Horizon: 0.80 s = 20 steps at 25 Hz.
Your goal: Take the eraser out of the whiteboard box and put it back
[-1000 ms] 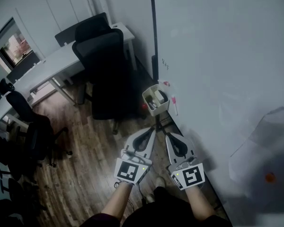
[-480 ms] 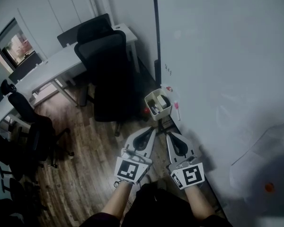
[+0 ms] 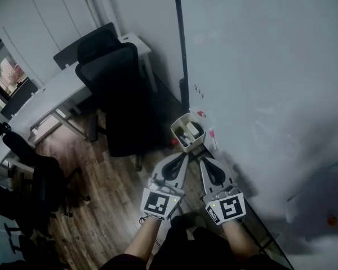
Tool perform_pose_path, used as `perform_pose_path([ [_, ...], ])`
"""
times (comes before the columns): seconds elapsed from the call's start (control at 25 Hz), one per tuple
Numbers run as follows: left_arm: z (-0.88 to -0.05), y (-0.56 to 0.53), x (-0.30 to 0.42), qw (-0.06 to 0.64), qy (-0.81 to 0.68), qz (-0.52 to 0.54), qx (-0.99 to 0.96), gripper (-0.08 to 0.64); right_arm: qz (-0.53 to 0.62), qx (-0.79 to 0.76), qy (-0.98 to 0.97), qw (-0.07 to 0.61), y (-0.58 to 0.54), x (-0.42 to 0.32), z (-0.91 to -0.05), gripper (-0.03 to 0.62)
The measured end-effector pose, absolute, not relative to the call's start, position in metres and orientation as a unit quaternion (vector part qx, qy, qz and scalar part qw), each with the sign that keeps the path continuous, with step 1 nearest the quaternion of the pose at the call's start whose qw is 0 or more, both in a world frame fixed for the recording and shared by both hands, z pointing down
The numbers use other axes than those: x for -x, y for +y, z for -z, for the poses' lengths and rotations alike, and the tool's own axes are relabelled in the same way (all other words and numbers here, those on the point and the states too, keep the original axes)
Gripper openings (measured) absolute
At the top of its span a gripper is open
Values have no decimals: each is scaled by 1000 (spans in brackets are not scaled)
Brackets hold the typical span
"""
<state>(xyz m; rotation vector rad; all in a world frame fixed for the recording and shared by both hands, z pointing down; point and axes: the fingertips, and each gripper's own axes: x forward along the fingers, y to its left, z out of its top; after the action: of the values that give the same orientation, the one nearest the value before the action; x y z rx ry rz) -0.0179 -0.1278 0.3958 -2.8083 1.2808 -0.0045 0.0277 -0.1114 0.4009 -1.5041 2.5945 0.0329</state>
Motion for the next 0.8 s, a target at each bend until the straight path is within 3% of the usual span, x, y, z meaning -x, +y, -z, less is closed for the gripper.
perform_pose_path([
  [0.8,-437,-195,25,17,313,25,949,5,4,609,792,43,-161,-23,-430,3],
])
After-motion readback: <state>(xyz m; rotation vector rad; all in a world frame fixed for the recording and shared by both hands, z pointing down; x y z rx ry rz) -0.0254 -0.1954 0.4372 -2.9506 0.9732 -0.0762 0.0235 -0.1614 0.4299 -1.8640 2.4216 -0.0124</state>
